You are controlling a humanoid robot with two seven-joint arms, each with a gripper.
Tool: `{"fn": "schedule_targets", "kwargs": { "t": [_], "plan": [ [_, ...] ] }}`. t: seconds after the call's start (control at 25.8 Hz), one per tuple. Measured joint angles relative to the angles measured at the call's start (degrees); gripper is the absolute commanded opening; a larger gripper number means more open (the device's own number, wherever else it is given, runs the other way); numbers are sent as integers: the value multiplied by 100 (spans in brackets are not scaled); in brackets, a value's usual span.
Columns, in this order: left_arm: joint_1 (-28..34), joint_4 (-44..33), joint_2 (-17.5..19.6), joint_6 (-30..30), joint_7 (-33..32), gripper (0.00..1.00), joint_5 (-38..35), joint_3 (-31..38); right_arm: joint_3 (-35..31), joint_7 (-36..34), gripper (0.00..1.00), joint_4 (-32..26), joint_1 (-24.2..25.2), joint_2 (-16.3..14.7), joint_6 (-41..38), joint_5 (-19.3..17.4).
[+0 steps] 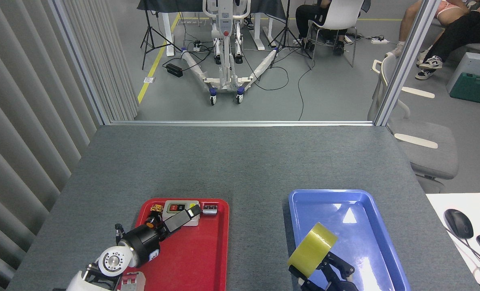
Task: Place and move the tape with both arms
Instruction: 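Lower the tape into the blue tray with the right gripper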
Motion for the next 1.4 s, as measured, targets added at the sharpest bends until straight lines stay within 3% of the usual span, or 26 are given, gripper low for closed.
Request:
{"fn": "schedule_targets", "kwargs": {
  "t": [0.12,0.23,0.35,0.5,0.62,0.85,1.05,1.13,1.2,1.24,1.4],
  "plan": [
    [230,-213,204,82,1811,99,-609,-315,-133,641,0,-16,-95,-22,183,-48],
    [506,-301,326,242,3790,99,-1726,-496,-233,1568,0,-41,-249,-39,708,-176],
    [681,-316,346,442,4852,99,-2848,-572,-273,2693,0,-40,-502,-54,1325,-256],
    [736,-361,269,616,4737,99,-4493,-656,-253,4111,0,95,-923,-53,1937,-301],
    [750,-330,181,674,4331,99,-5185,-665,-216,4985,0,321,-1198,-44,2195,-325],
    [751,-329,103,703,4077,100,-5403,-632,67,6416,0,769,-1686,-23,2776,-613],
    [753,-340,93,698,4092,100,-5402,-627,353,6855,0,1134,-2009,-6,3295,-693],
    [753,-338,96,695,4124,100,-5388,-594,402,6910,29,1226,-2065,-6,3369,-702],
    [753,-338,98,808,4165,100,-5354,-523,425,6923,73,1286,-2096,-6,3421,-706],
    [753,-339,96,875,4176,100,-5332,-500,435,6931,100,1312,-2104,-8,3450,-707],
    [754,-325,86,1121,4207,100,-5267,-453,456,6873,100,1354,-2115,-13,3568,-709]
  ]
}}
